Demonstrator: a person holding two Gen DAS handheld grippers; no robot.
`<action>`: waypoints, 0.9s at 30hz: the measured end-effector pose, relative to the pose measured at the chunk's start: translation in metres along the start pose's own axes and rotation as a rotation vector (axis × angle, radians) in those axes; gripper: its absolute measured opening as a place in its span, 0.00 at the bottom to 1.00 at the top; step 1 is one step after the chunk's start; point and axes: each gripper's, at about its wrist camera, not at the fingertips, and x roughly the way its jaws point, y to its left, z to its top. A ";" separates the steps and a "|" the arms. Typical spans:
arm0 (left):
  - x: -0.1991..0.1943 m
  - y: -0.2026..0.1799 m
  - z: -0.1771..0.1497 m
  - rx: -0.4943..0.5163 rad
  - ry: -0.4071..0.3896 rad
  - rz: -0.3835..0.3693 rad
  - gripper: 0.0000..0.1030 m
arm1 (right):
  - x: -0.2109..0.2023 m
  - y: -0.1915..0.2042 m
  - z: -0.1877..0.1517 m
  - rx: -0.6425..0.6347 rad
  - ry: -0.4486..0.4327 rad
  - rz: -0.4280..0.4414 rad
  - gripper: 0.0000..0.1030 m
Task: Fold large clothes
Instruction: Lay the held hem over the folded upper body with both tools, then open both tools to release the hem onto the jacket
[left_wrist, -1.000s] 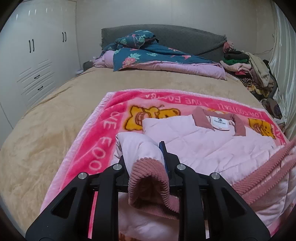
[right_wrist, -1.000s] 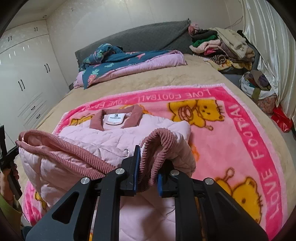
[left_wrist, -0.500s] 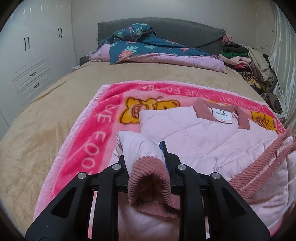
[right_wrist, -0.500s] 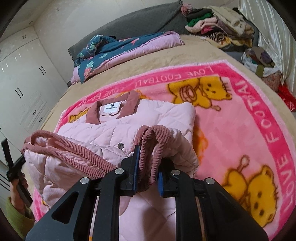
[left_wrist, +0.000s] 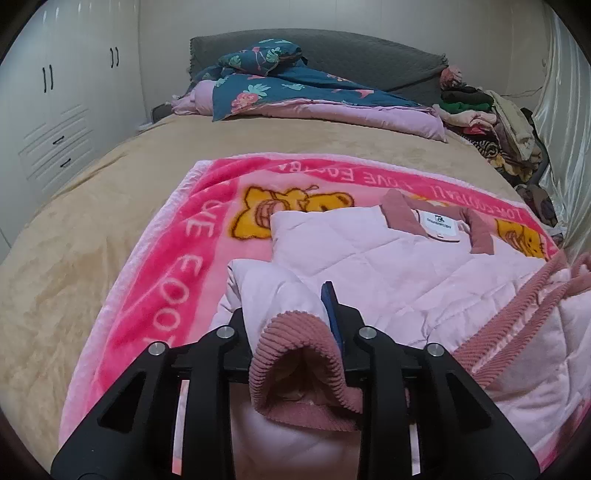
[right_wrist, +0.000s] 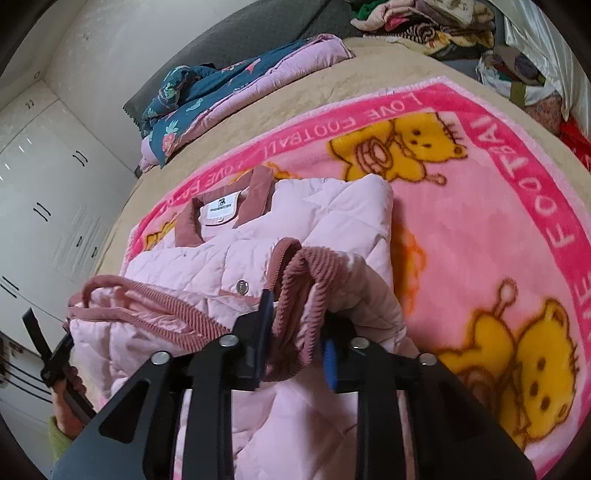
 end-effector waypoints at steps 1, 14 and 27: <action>-0.002 0.000 0.001 -0.004 0.005 -0.010 0.24 | -0.001 -0.001 0.000 0.014 0.010 -0.001 0.26; -0.031 0.003 0.009 -0.065 0.022 -0.087 0.40 | -0.029 -0.024 -0.014 0.248 0.104 0.082 0.81; -0.074 0.005 0.012 -0.073 -0.050 -0.115 0.73 | -0.092 -0.007 -0.039 0.154 0.007 0.117 0.96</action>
